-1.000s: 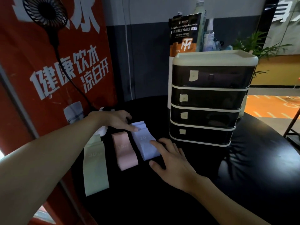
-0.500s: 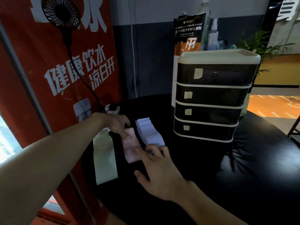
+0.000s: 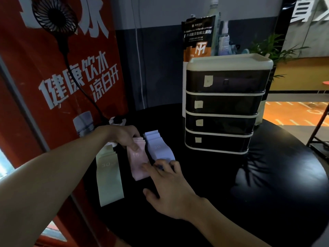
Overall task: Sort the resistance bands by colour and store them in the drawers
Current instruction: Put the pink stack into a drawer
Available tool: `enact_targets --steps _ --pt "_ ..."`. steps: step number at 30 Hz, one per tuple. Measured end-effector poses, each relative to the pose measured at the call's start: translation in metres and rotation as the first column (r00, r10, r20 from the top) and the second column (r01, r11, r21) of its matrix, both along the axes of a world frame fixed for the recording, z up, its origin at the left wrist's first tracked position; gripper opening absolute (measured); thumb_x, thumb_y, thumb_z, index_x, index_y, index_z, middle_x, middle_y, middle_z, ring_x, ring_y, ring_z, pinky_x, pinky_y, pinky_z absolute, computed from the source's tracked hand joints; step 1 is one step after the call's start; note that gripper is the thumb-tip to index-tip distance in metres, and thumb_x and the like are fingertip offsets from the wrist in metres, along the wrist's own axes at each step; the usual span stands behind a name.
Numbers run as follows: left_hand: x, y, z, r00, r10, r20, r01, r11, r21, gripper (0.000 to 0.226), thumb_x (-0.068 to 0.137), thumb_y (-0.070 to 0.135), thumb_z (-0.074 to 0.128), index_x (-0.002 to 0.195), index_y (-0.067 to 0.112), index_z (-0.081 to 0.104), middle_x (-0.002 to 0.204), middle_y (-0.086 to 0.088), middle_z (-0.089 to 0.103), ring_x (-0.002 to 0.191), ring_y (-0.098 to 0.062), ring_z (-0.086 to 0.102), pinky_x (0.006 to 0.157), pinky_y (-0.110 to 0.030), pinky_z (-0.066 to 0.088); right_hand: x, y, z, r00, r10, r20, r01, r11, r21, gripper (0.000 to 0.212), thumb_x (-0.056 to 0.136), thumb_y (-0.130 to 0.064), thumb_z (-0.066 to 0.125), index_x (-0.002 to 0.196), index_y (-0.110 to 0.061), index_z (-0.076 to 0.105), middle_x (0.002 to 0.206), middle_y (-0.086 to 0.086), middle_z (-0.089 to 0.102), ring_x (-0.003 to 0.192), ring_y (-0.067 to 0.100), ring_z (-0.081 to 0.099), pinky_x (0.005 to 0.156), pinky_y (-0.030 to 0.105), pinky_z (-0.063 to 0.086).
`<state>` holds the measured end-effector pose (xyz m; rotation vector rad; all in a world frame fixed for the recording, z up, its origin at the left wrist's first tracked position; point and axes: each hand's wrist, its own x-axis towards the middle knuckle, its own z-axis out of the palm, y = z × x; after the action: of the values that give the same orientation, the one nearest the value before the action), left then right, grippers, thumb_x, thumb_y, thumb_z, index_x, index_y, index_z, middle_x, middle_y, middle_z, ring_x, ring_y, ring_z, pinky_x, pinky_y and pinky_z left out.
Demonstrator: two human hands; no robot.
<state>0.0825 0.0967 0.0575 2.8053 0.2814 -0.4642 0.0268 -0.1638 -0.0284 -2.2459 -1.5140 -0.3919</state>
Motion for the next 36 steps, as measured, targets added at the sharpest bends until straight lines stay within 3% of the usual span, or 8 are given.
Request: enact_targets --steps 5,10,13,18,22,26,31,36 --pt "-0.016 -0.003 0.024 0.99 -0.034 0.134 0.041 0.998 -0.051 0.055 0.064 0.05 0.086 0.109 0.03 0.063 0.12 -0.001 0.065 0.108 -0.017 0.063 0.095 -0.042 0.055 0.0 -0.002 0.002 1.0 0.026 -0.006 -0.026 0.999 0.028 0.054 0.091 -0.044 0.048 0.138 -0.02 0.037 0.127 -0.006 0.056 0.129 0.013 0.027 0.104 0.04 0.021" --pt "-0.057 -0.033 0.065 0.942 -0.14 0.305 0.158 0.987 -0.035 0.042 0.081 0.027 0.083 0.118 0.027 0.063 0.117 0.019 0.06 0.109 0.004 0.057 0.09 -0.007 0.041 -0.003 -0.005 0.005 0.998 0.015 -0.061 -0.004 0.984 0.181 0.05 0.088 -0.043 0.049 0.133 -0.021 0.046 0.126 -0.007 0.055 0.125 0.012 0.038 0.102 0.036 0.025" --pt "-0.082 -0.061 0.089 0.9 -0.186 0.395 0.216 0.976 -0.032 0.037 0.08 0.023 0.083 0.114 0.026 0.067 0.112 0.021 0.065 0.103 0.012 0.06 0.083 -0.004 0.043 -0.008 -0.013 0.015 0.969 -0.049 -0.244 0.132 0.931 0.34 0.053 0.087 -0.048 0.051 0.134 -0.024 0.044 0.131 -0.009 0.049 0.125 0.011 0.041 0.104 0.032 0.029" --pt "-0.105 -0.109 0.108 0.814 -0.148 0.561 0.282 0.946 -0.16 0.034 0.08 0.014 0.082 0.11 0.022 0.069 0.098 0.009 0.073 0.091 0.0 0.068 0.077 -0.013 0.053 0.008 -0.047 0.026 0.592 0.14 -0.794 0.265 0.896 0.356 0.088 0.075 -0.061 0.072 0.146 -0.037 0.024 0.137 -0.021 0.043 0.125 0.001 0.043 0.105 0.027 0.035" --pt "-0.102 -0.147 0.094 0.755 -0.019 0.655 0.336 0.869 -0.363 0.035 0.08 0.008 0.08 0.112 0.019 0.069 0.1 0.004 0.074 0.094 -0.006 0.071 0.082 -0.019 0.056 0.015 -0.087 0.034 0.408 0.306 -0.86 0.401 0.786 0.47 0.058 0.082 -0.028 0.074 0.133 -0.023 0.047 0.118 -0.005 0.064 0.096 0.003 0.068 0.075 0.019 0.052" --pt "-0.084 -0.184 0.048 0.712 0.135 0.689 0.352 0.781 -0.516 0.036 0.082 0.006 0.079 0.113 0.021 0.068 0.104 0.002 0.074 0.097 -0.009 0.07 0.085 -0.024 0.057 0.018 -0.141 0.038 0.476 0.237 -0.847 0.467 0.748 0.472 0.023 0.088 -0.013 0.069 0.109 -0.02 0.065 0.092 0.001 0.071 0.071 0.012 0.069 0.058 0.019 0.051" --pt "-0.056 -0.22 -0.028 0.74 0.237 0.629 0.286 0.736 -0.614 0.035 0.082 0.011 0.079 0.111 0.027 0.067 0.109 0.008 0.071 0.101 -0.005 0.067 0.095 -0.03 0.054 0.045 -0.194 0.031 0.682 -0.051 -0.73 0.514 0.743 0.428 0.03 0.084 0.001 0.068 0.098 -0.026 0.064 0.087 -0.003 0.068 0.071 0.0 0.063 0.061 0.014 0.049" --pt "-0.036 -0.232 -0.07 0.768 0.237 0.595 0.234 0.761 -0.605 0.036 0.085 0.013 0.077 0.105 0.038 0.061 0.108 0.012 0.065 0.101 0.004 0.06 0.09 -0.013 0.047 0.06 -0.209 0.014 0.774 -0.215 -0.596 0.474 0.821 0.318 0.034 0.086 -0.005 0.069 0.106 -0.03 0.059 0.098 -0.015 0.064 0.088 -0.004 0.059 0.071 0.008 0.044"
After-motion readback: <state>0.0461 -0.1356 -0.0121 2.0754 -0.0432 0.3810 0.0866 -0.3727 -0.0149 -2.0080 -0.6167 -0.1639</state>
